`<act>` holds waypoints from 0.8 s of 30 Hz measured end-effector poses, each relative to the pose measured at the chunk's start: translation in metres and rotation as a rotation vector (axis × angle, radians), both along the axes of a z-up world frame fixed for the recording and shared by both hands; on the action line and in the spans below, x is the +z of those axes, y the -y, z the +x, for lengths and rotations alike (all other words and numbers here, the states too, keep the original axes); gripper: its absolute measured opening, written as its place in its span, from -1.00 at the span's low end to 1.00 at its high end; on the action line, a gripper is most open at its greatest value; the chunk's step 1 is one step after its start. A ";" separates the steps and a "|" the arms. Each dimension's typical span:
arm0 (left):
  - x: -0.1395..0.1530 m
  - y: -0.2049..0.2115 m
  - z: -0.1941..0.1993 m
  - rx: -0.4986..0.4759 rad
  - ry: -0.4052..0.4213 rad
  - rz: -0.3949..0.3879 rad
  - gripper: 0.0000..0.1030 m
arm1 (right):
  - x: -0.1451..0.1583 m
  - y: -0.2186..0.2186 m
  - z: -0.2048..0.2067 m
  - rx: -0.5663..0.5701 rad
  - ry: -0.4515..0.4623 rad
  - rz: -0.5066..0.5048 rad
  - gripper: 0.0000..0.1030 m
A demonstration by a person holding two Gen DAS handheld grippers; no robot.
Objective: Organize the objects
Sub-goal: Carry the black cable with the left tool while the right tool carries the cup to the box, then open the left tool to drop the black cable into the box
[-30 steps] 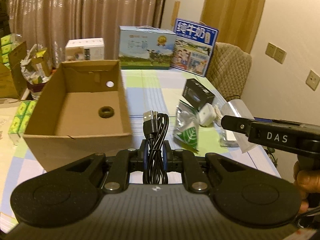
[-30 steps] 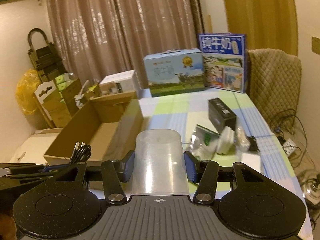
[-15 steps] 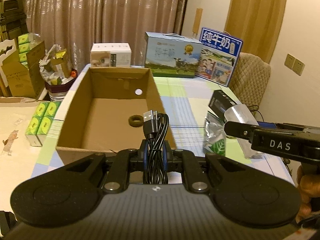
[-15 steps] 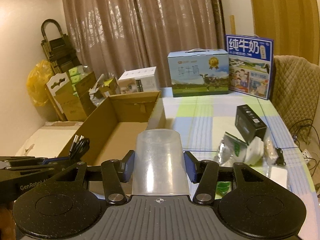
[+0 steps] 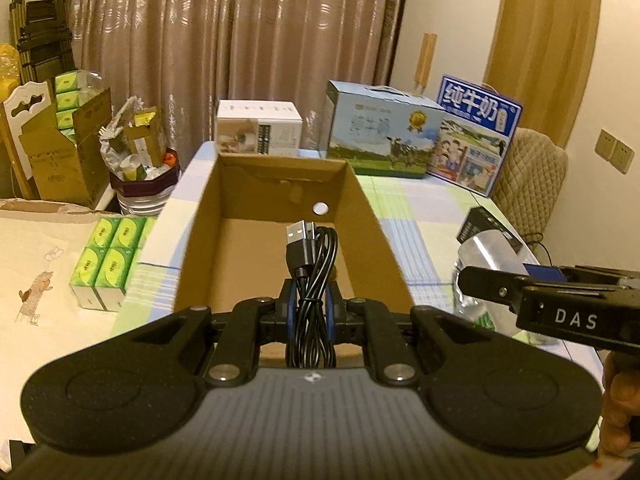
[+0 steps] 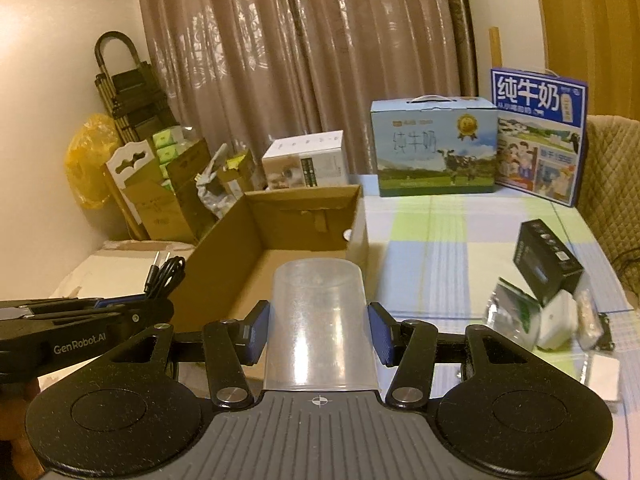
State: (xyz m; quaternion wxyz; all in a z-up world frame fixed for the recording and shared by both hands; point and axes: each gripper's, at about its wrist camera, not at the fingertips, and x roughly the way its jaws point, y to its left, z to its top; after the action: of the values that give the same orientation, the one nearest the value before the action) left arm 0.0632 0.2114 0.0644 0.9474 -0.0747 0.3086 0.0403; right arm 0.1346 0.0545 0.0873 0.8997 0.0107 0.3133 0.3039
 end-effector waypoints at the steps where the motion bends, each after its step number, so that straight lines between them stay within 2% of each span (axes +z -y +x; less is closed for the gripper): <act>1: 0.000 -0.004 0.002 0.004 0.002 0.003 -0.79 | 0.000 -0.004 0.002 0.002 -0.002 0.002 -0.05; 13: -0.001 -0.032 0.016 0.018 0.002 0.013 -0.79 | -0.002 -0.045 0.023 0.035 -0.001 -0.014 -0.05; 24: -0.005 -0.037 0.027 0.011 -0.004 0.019 -0.79 | -0.007 -0.049 0.033 0.023 -0.011 -0.018 -0.05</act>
State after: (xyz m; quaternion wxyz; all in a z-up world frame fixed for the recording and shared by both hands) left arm 0.0903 0.2483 0.0599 0.9473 -0.0671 0.3096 0.0484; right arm 0.1676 0.1030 0.0801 0.8943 0.0006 0.3213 0.3114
